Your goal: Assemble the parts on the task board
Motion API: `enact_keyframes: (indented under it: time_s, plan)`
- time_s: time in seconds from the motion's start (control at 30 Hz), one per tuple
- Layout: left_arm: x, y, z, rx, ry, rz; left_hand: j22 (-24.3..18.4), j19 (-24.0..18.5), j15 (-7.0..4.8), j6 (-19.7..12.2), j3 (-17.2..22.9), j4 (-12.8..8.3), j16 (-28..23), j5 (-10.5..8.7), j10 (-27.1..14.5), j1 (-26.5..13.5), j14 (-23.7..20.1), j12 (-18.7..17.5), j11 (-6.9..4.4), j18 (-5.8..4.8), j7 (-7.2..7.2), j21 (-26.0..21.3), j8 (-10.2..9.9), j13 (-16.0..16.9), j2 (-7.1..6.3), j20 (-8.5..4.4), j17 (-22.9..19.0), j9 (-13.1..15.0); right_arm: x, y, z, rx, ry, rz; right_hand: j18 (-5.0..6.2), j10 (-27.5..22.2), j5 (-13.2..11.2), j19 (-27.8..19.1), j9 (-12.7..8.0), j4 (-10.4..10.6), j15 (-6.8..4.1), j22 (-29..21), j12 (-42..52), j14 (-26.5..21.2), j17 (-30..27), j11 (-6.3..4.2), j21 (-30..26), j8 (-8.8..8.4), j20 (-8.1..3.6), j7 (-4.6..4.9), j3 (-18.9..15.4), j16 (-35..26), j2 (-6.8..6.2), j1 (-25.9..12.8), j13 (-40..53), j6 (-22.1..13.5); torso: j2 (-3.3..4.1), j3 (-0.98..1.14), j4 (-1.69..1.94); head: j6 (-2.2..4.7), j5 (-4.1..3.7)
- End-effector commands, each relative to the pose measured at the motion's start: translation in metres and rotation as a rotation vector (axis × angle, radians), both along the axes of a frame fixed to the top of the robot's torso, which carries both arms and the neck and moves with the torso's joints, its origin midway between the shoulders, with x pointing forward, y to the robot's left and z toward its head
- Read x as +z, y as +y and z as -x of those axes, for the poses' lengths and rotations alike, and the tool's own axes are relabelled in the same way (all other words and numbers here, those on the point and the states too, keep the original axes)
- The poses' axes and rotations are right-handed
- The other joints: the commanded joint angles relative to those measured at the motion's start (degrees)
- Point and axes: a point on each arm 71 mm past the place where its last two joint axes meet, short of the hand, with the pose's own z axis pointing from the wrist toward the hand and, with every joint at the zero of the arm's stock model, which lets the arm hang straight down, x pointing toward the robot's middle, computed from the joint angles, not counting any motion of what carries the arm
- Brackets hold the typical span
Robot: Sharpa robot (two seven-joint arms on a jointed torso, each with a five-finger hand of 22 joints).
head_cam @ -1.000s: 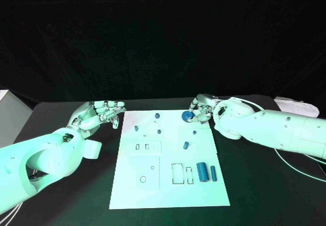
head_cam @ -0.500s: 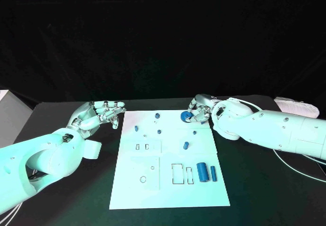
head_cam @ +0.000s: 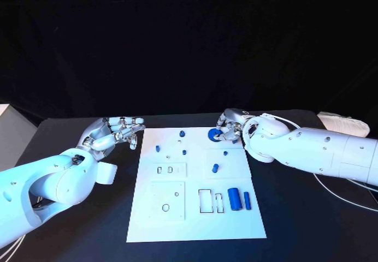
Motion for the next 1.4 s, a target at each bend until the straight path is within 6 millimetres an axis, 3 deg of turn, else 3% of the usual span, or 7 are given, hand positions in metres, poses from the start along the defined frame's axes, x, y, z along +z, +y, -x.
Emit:
enact_keyframes:
  time_s: [0.03,0.4,0.83,1.13,1.4]
  plan:
    - [0.001,-0.002,0.000,-0.019,0.001,0.011,0.0,0.4,-0.15,-0.1,0.3,-0.1,0.2,-0.36,0.1,-0.1,-0.1,0.0,-0.17,-0.26,-0.04,0.2,0.0,0.1,0.42,-0.04,0.1,0.1,0.002,0.002,0.001,-0.007,-0.050,0.024,-0.82,5.2,0.0,5.9,0.5,-0.1,-0.48,15.1,0.3,4.4,6.6,-0.37,0.3,0.68,-0.50,-0.97,0.7,0.3,0.49,1.1,14.2,1.6,-0.04,-0.02,-0.01,0.00,0.06]
    - [0.001,-0.002,0.000,-0.022,0.004,0.010,0.0,0.4,-0.15,-0.1,0.3,-0.2,0.2,-0.36,0.1,-0.1,-0.1,0.0,-0.16,-0.26,-0.03,0.3,0.0,0.1,0.46,-0.04,0.1,0.1,0.010,0.021,0.014,0.062,-0.162,0.046,-0.82,5.3,-0.3,5.9,0.5,0.2,-0.62,15.1,0.4,4.4,6.9,-0.47,0.3,0.90,-0.70,-1.04,1.3,0.3,-0.76,0.3,14.4,1.7,-0.06,0.01,-0.09,0.16,0.24]
    - [0.000,-0.002,0.000,-0.027,0.006,0.011,0.1,0.4,-0.14,-0.1,0.4,-0.2,0.3,-0.36,0.1,-0.2,-0.1,0.0,-0.17,-0.26,-0.03,0.3,0.0,0.1,0.47,-0.03,0.1,0.1,0.018,0.070,0.032,0.191,-0.225,0.022,-0.82,5.4,-0.4,5.9,0.5,0.3,-0.63,15.1,0.5,4.5,7.3,-0.47,0.3,0.89,-0.73,-1.02,1.4,0.5,-1.15,0.0,14.4,1.7,-0.01,-0.06,0.02,0.17,0.77]
    - [0.001,-0.004,0.001,-0.031,0.006,0.013,0.1,0.4,-0.15,-0.1,0.4,-0.2,0.3,-0.35,0.1,-0.1,-0.2,0.0,-0.17,-0.27,-0.04,0.4,0.0,0.1,0.48,-0.03,0.1,0.1,0.013,0.099,0.032,0.245,-0.219,0.019,-0.82,5.4,-0.3,5.9,0.5,0.3,-0.63,15.1,0.4,4.5,7.4,-0.47,0.3,0.88,-0.73,-1.02,1.5,0.5,-1.25,-0.1,14.4,1.6,0.00,-0.12,0.14,0.07,0.84]
    - [0.000,-0.004,0.000,-0.033,0.010,0.012,0.1,0.4,-0.15,-0.1,0.5,-0.3,0.3,-0.35,0.1,-0.1,-0.2,0.0,-0.17,-0.27,-0.03,0.4,0.0,0.1,0.49,-0.03,0.1,0.2,0.006,0.111,0.028,0.258,-0.214,0.029,-0.82,5.3,-0.3,5.9,0.4,0.2,-0.62,15.1,0.4,4.5,7.4,-0.47,0.3,0.87,-0.74,-1.03,1.6,0.5,-1.27,0.0,14.4,1.6,0.07,-0.11,0.14,-0.08,1.13]
